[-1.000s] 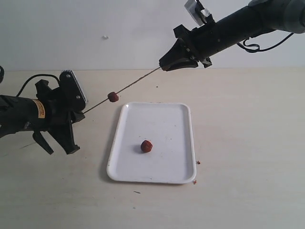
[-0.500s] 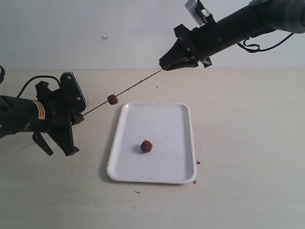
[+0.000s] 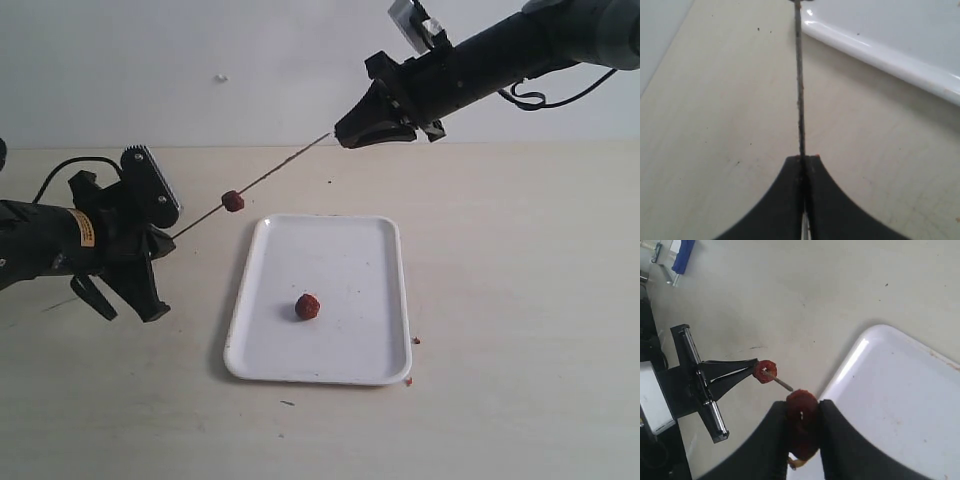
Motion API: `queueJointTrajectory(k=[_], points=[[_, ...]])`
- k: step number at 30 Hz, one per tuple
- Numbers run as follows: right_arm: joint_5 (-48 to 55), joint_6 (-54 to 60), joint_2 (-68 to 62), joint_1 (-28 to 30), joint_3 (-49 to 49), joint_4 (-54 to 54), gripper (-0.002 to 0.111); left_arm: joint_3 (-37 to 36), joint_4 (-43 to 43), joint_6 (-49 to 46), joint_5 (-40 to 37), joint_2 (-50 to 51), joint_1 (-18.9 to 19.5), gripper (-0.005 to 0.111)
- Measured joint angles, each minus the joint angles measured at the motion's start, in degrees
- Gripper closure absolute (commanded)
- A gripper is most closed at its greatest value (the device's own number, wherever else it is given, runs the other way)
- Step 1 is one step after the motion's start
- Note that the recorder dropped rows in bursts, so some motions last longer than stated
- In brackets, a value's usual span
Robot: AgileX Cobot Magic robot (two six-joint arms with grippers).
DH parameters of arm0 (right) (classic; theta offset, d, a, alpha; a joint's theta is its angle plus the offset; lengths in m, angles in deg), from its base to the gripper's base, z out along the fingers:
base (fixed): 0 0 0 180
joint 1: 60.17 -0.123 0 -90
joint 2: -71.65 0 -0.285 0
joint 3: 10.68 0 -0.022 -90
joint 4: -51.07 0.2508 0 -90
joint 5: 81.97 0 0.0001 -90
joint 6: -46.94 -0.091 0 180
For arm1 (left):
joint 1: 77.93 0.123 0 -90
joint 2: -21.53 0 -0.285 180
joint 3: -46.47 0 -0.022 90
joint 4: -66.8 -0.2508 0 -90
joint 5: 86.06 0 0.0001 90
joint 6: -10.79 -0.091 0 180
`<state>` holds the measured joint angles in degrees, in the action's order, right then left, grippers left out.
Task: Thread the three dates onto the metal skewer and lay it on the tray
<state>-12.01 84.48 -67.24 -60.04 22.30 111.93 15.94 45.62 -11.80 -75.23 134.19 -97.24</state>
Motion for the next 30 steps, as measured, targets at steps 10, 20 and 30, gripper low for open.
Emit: queueJointTrajectory(k=[10, 20, 30], points=[[0.00, 0.00, 0.00, 0.00, 0.00, 1.08, 0.087, 0.00, -0.67, 0.00, -0.39, 0.00, 0.00, 0.107], [0.00, 0.22, 0.00, 0.00, 0.00, 1.08, 0.087, 0.00, -0.79, 0.00, -0.39, 0.00, -0.37, 0.107], [0.04, 0.45, 0.00, 0.00, 0.00, 1.08, 0.087, 0.00, -0.79, 0.11, 0.36, 0.00, -0.88, 0.107]])
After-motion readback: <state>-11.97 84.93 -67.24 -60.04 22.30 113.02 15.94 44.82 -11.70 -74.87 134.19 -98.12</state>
